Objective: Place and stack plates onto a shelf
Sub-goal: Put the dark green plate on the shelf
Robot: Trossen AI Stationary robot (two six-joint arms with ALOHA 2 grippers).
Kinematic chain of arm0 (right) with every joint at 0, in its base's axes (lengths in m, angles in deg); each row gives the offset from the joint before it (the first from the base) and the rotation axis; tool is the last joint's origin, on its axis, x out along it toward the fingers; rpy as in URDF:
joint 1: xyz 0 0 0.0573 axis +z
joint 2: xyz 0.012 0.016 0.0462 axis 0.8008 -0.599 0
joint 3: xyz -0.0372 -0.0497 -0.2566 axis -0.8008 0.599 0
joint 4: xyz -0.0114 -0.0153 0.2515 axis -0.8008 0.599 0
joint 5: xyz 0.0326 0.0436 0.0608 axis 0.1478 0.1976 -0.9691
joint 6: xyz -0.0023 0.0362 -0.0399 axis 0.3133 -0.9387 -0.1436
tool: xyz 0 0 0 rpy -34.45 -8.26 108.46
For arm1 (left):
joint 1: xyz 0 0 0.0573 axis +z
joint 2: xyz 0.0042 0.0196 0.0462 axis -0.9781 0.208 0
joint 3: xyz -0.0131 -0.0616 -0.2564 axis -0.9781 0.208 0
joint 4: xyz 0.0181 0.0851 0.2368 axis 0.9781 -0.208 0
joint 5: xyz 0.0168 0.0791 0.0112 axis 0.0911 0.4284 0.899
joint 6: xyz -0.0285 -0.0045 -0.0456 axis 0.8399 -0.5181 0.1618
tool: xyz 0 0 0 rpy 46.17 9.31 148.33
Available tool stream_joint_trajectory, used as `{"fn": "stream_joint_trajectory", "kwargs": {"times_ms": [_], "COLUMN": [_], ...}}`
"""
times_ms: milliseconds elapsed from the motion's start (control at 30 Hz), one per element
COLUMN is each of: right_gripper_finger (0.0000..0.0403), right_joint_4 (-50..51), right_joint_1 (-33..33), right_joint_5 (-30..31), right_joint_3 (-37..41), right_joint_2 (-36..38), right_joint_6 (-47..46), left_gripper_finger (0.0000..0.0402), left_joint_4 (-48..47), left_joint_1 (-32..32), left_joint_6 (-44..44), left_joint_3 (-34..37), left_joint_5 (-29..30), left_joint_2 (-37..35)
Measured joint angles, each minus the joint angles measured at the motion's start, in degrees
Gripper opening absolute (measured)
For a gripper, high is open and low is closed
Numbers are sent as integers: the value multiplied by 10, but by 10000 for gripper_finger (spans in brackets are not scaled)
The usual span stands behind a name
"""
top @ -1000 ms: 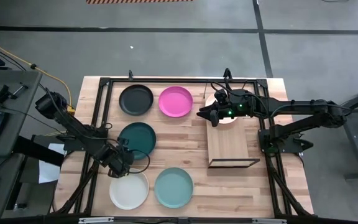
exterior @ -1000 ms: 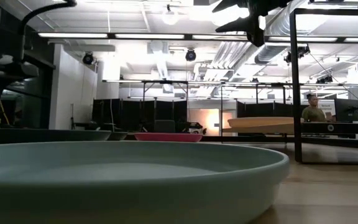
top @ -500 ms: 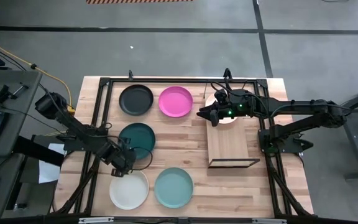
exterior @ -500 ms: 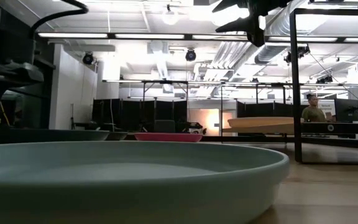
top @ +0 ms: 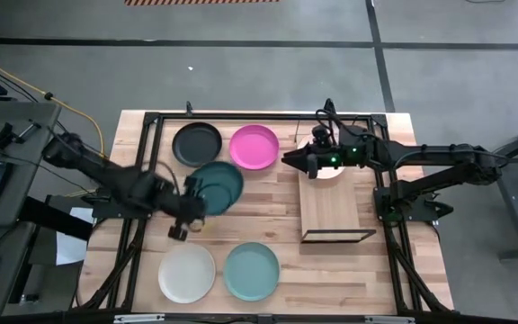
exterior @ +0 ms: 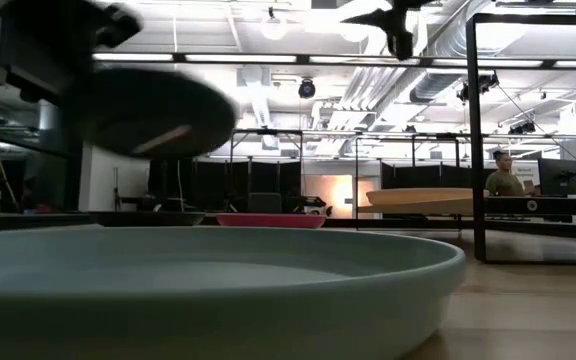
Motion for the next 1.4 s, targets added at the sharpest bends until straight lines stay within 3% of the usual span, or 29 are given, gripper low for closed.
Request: {"fn": "stream_joint_trajectory", "kwargs": {"times_ms": [167,333,700,1033,1400], "right_gripper_finger": [172,172,172,172,172], "right_joint_4": [8,43,166,206,213], "right_joint_1": [0,-5,-7,-7,-7], "right_joint_5": [-5,2,82,111,110], "right_joint_3": [-47,-122,-259,-234,-222], "right_joint_2": [9,30,50,49,49], "right_joint_6": [54,137,238,211,200], "left_gripper_finger": [1,1,0,0,2], "left_joint_4": [51,110,266,294,329], "left_joint_1": [83,133,143,148,143], "left_joint_6": [-149,-314,-538,-570,-564], "left_joint_3": [-96,-153,-252,-341,-360], "left_joint_5": [-9,-41,-97,-135,-179], "left_joint_2": [45,139,367,493,533]}}
